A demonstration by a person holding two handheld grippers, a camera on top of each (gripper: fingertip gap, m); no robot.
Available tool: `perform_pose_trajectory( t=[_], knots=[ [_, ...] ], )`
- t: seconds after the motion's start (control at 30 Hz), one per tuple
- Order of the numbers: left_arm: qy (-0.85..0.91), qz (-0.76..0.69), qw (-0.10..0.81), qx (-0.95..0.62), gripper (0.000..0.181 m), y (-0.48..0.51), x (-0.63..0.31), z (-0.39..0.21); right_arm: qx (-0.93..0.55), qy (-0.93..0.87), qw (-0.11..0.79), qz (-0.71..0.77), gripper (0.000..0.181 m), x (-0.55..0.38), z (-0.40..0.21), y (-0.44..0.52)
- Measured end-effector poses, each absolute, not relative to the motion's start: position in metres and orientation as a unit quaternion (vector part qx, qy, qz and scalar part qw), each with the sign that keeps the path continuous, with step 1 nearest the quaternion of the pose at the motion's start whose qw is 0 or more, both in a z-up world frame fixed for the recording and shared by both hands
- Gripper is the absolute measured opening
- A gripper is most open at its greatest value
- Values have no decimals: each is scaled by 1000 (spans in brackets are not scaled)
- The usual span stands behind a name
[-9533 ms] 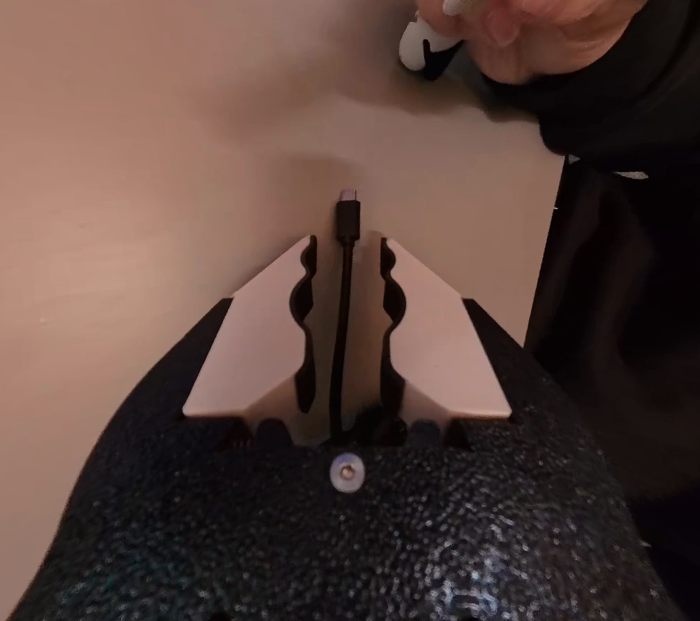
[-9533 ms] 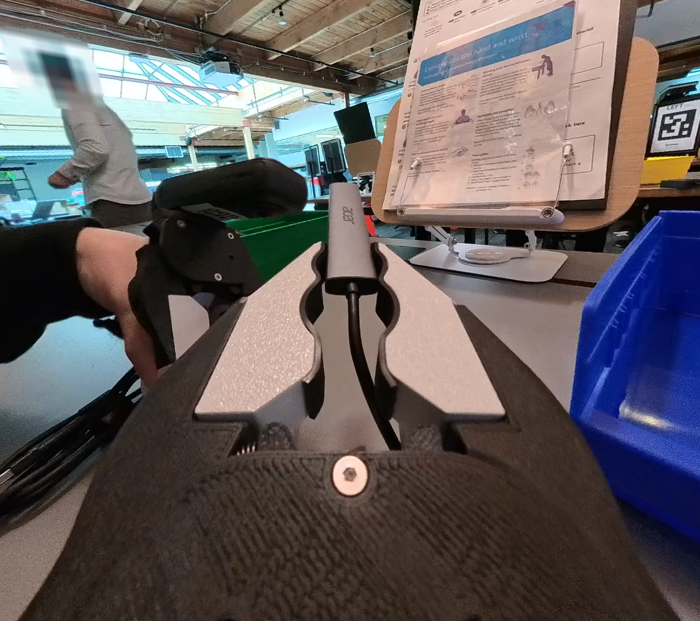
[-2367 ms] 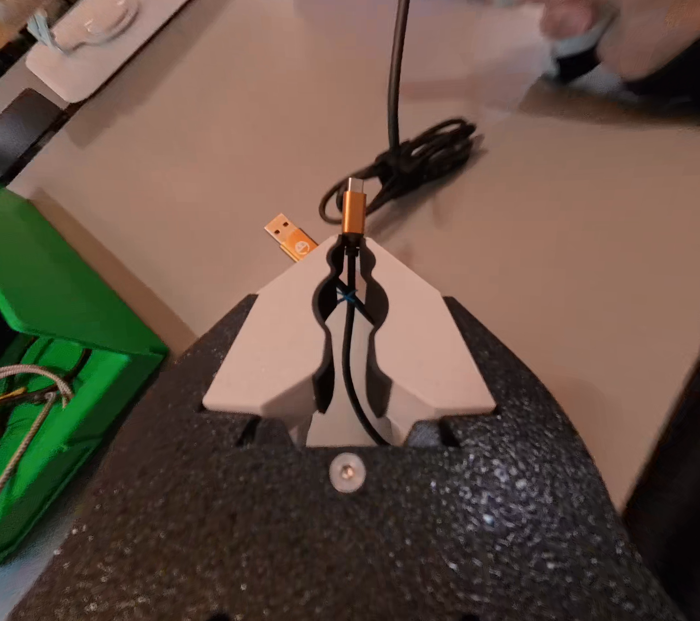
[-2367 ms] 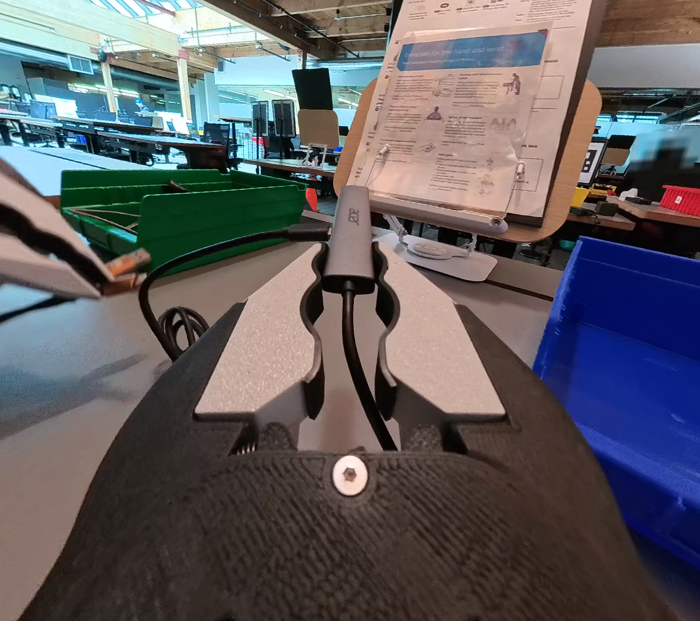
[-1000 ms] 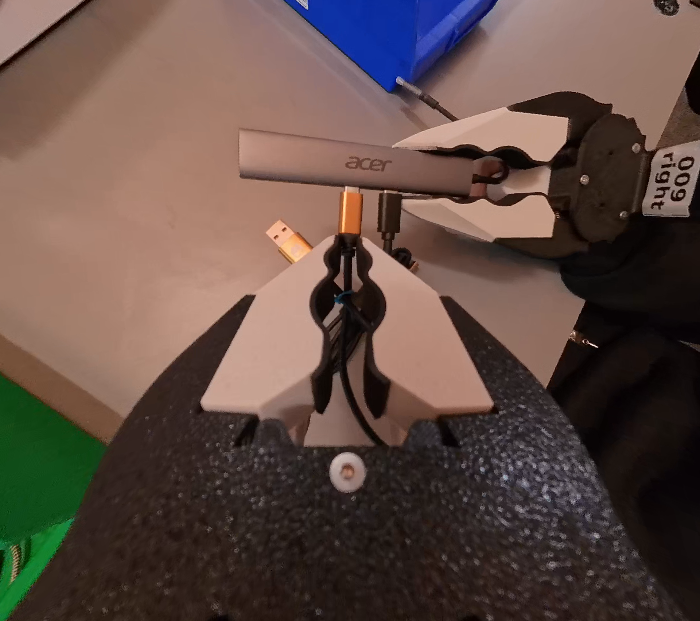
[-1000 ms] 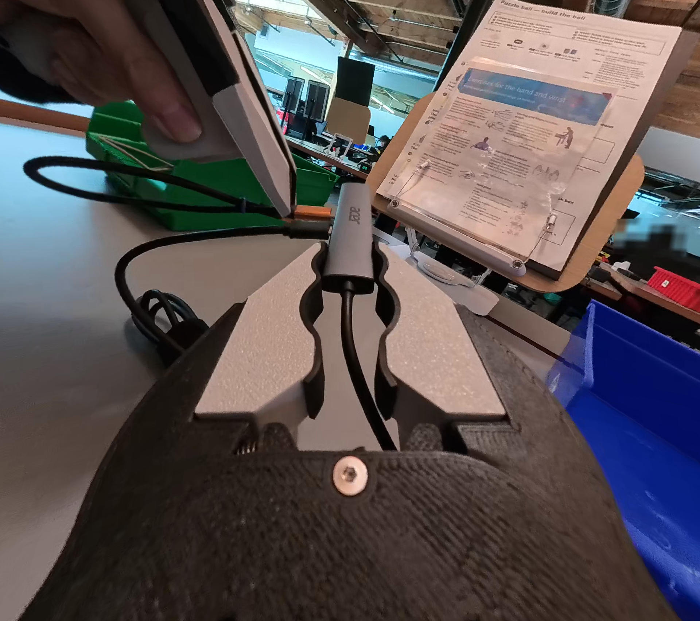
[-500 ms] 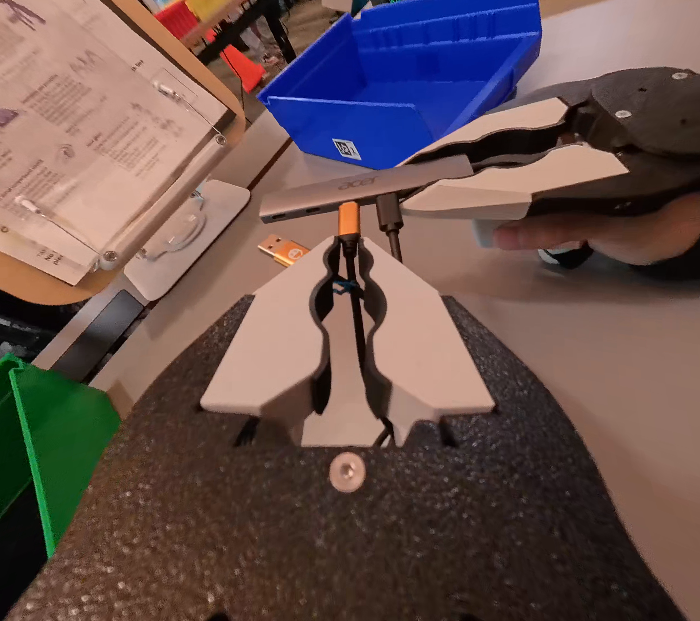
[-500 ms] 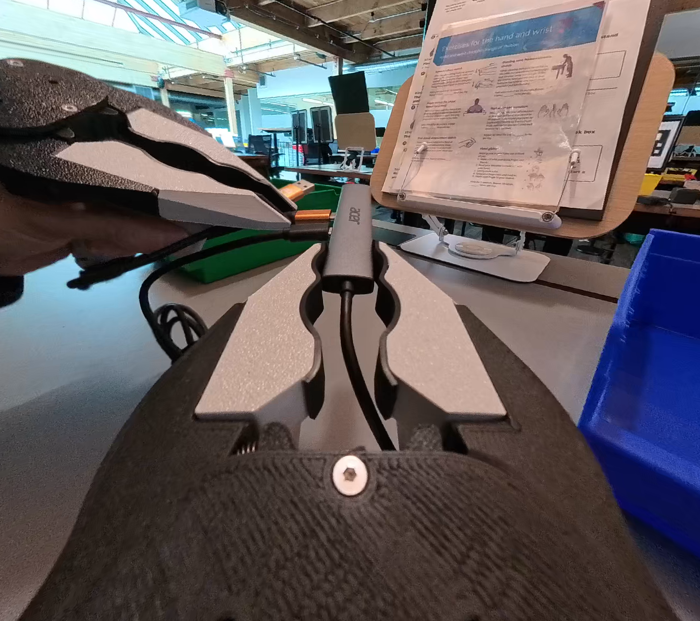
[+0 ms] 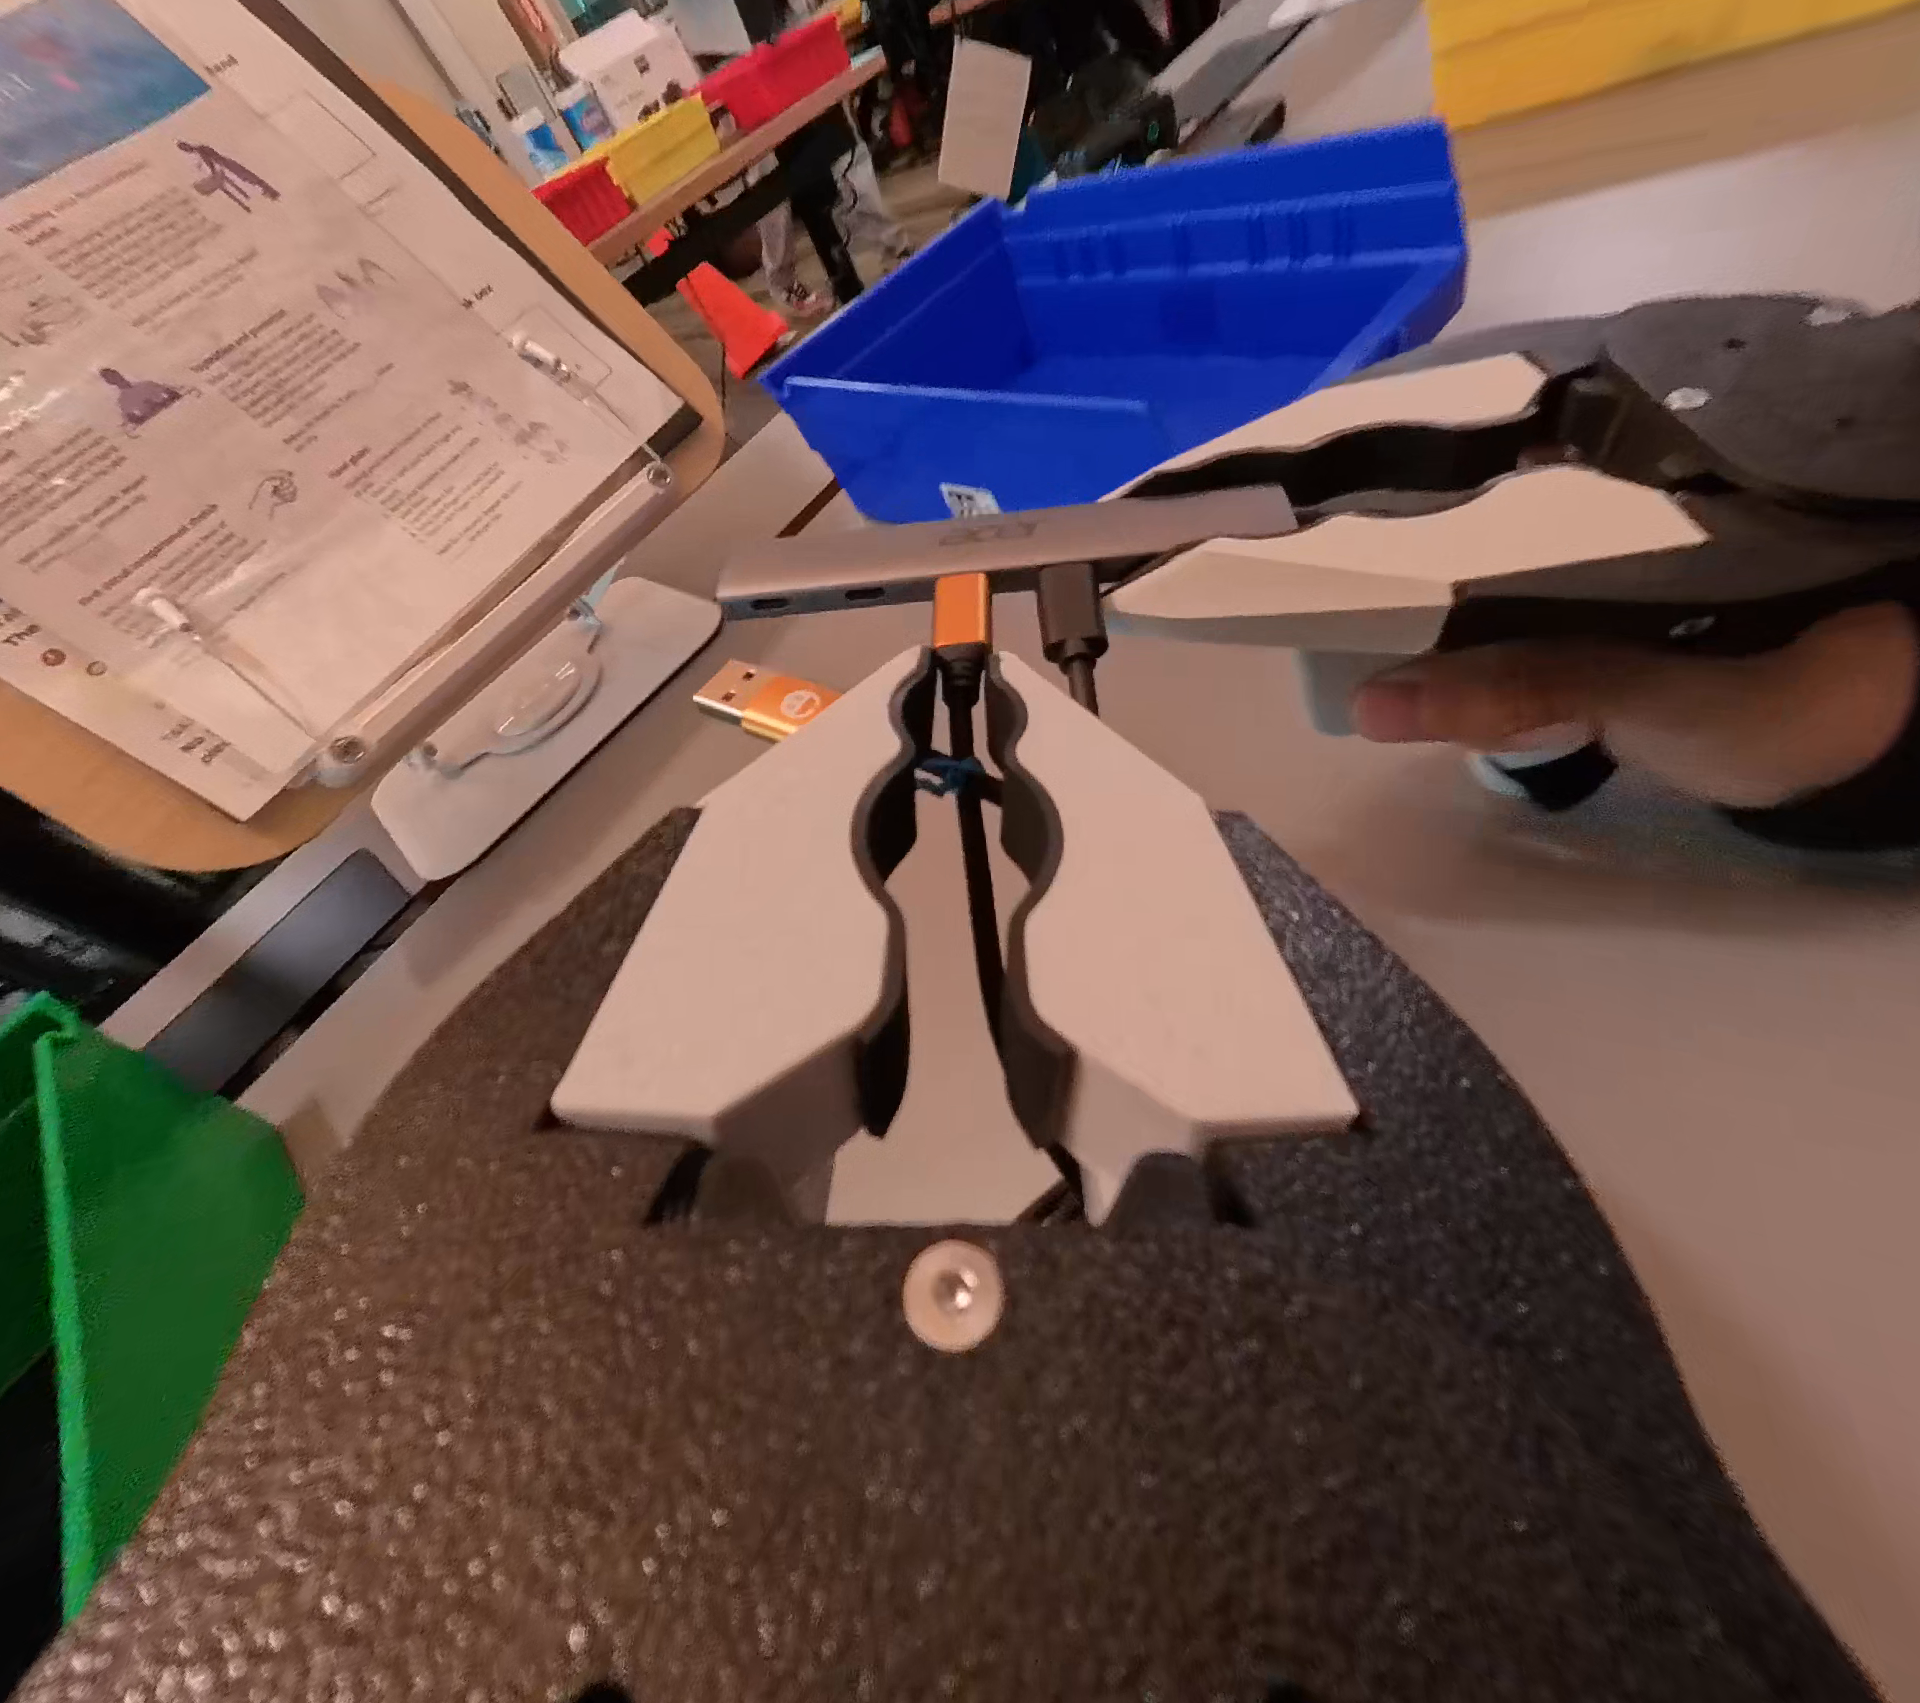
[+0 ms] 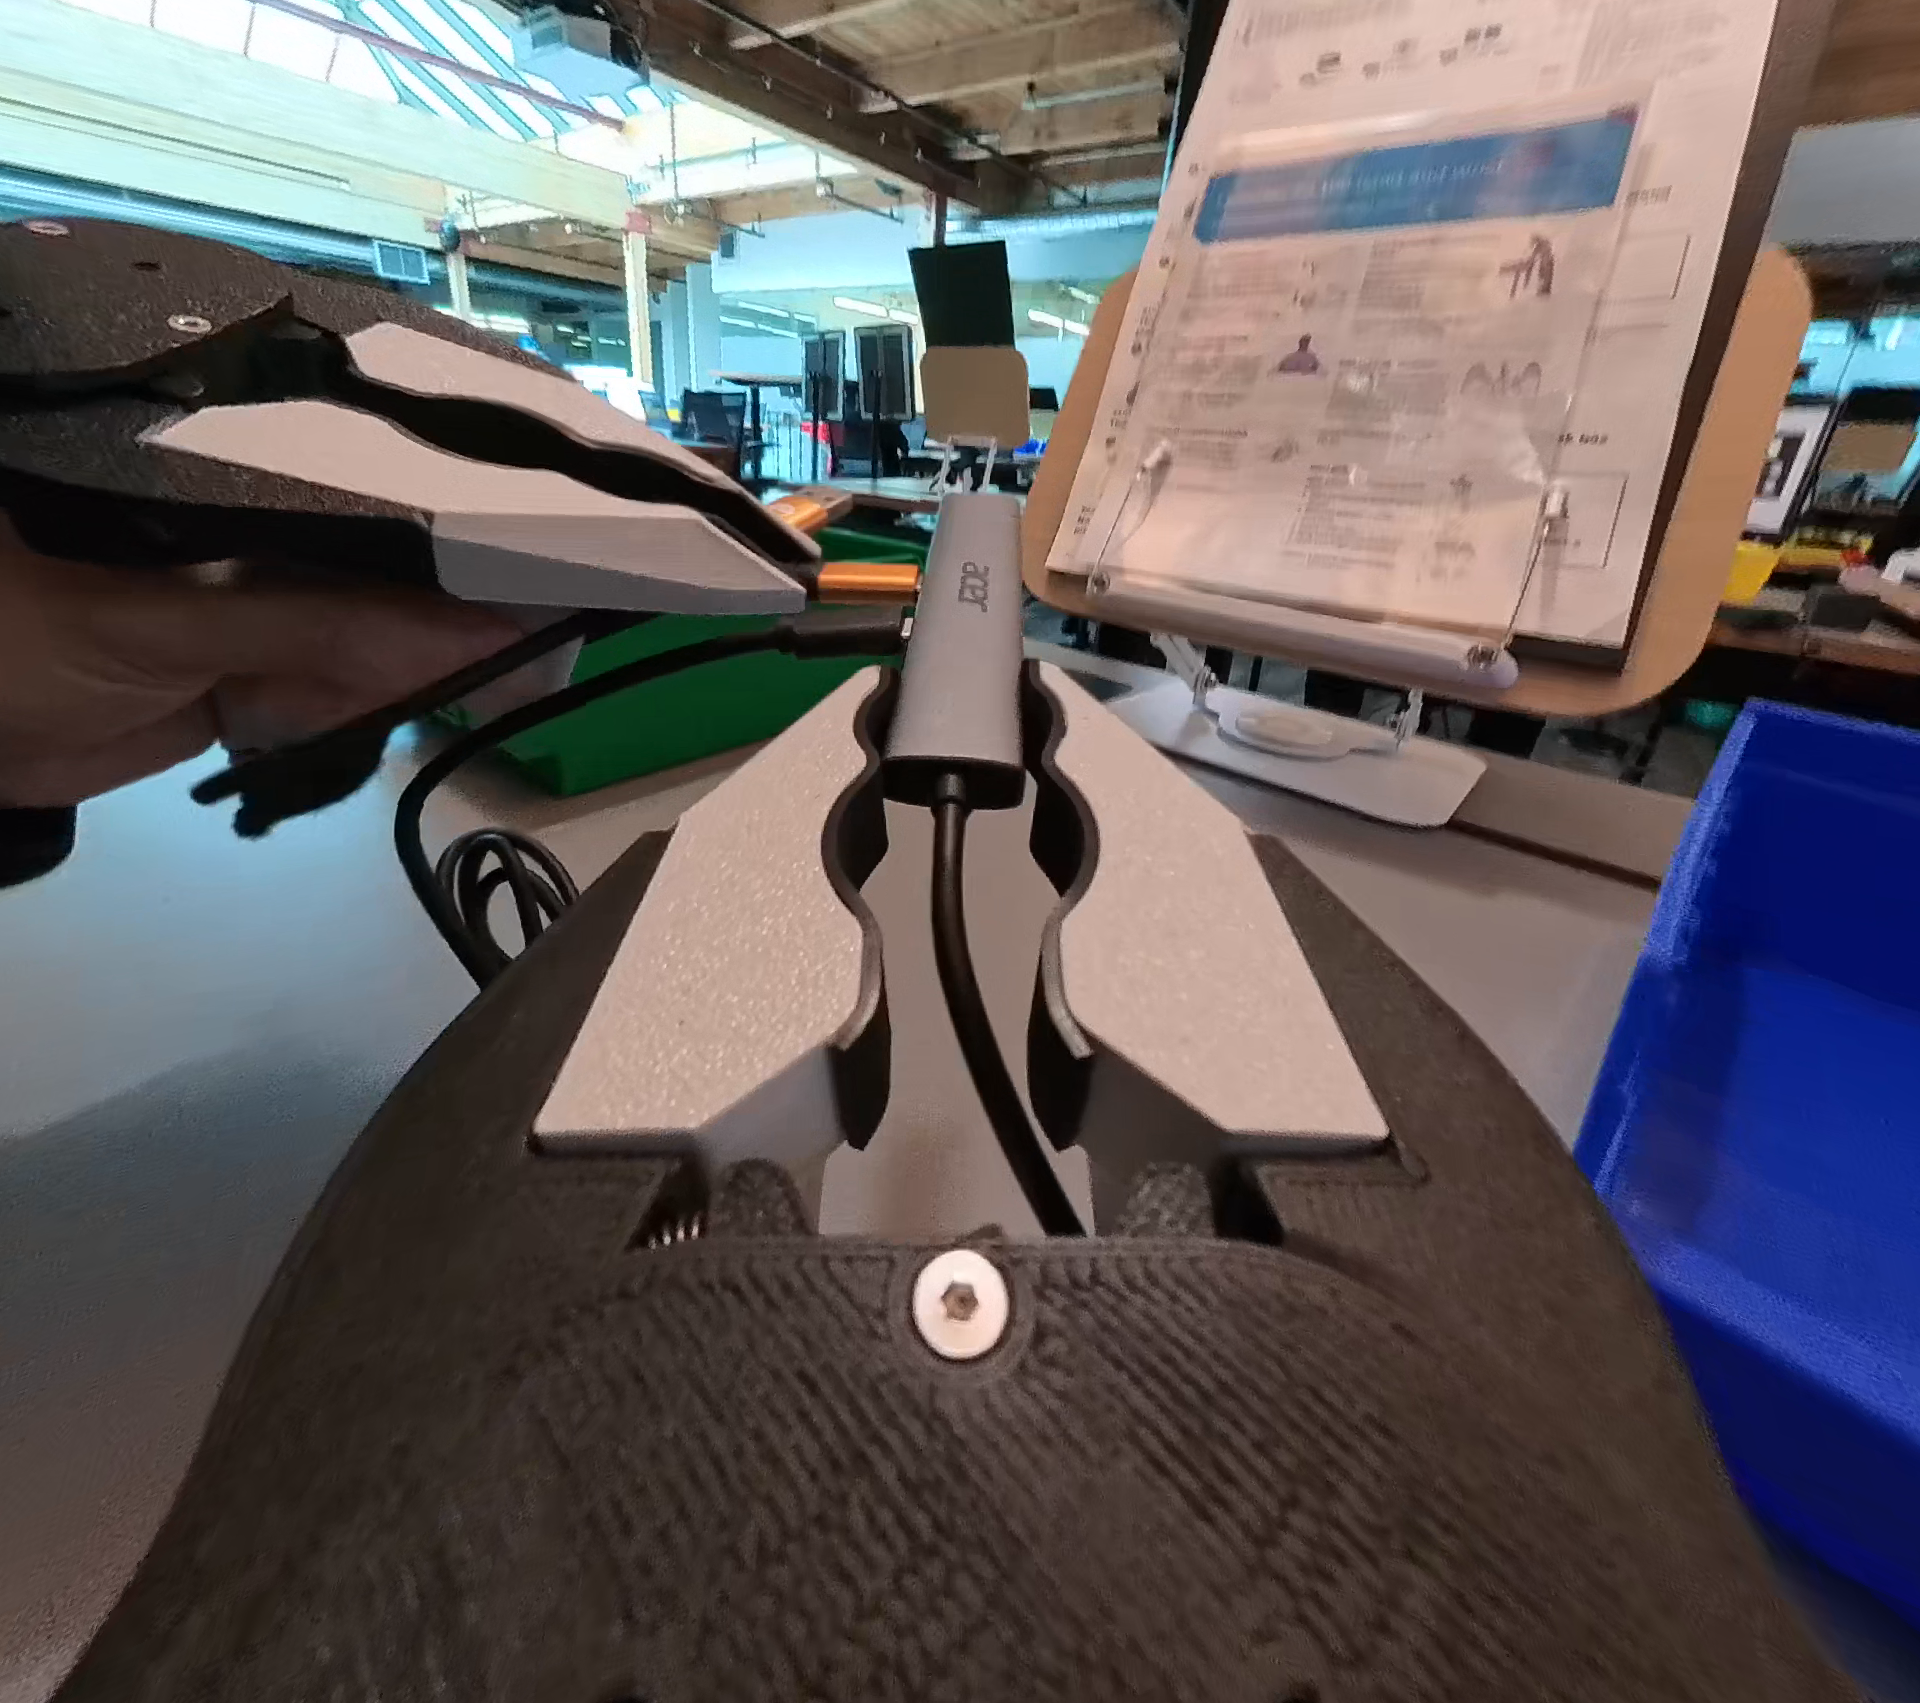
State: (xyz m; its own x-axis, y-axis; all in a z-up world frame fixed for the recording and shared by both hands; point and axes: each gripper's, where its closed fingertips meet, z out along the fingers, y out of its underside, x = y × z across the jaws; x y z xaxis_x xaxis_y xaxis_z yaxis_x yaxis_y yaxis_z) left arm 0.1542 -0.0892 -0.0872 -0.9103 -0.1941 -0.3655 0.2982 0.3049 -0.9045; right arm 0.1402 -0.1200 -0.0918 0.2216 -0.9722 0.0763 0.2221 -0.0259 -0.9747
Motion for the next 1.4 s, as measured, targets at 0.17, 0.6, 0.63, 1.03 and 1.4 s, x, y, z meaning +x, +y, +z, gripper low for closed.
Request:
perform_pose_trajectory(
  t=[0.17,0.6,0.63,1.03,1.4],
  knots=[
    [682,-717,140,-32,29,-52,142,-44,-526,329,555,-554,22,126,-60,-129],
    [663,-723,127,-147,37,27,196,-79,-430,408,279,-756,22,71,69,-292],
    [667,-721,116,-148,37,25,197,-82,-432,413,242,-764,22,75,73,-307],
    [743,-653,56,-135,39,23,191,-120,-648,533,26,-543,22,181,-58,-398],
    [788,-601,33,-130,45,14,187,-151,-572,672,351,-314,25,211,-81,-369]
  ],
)
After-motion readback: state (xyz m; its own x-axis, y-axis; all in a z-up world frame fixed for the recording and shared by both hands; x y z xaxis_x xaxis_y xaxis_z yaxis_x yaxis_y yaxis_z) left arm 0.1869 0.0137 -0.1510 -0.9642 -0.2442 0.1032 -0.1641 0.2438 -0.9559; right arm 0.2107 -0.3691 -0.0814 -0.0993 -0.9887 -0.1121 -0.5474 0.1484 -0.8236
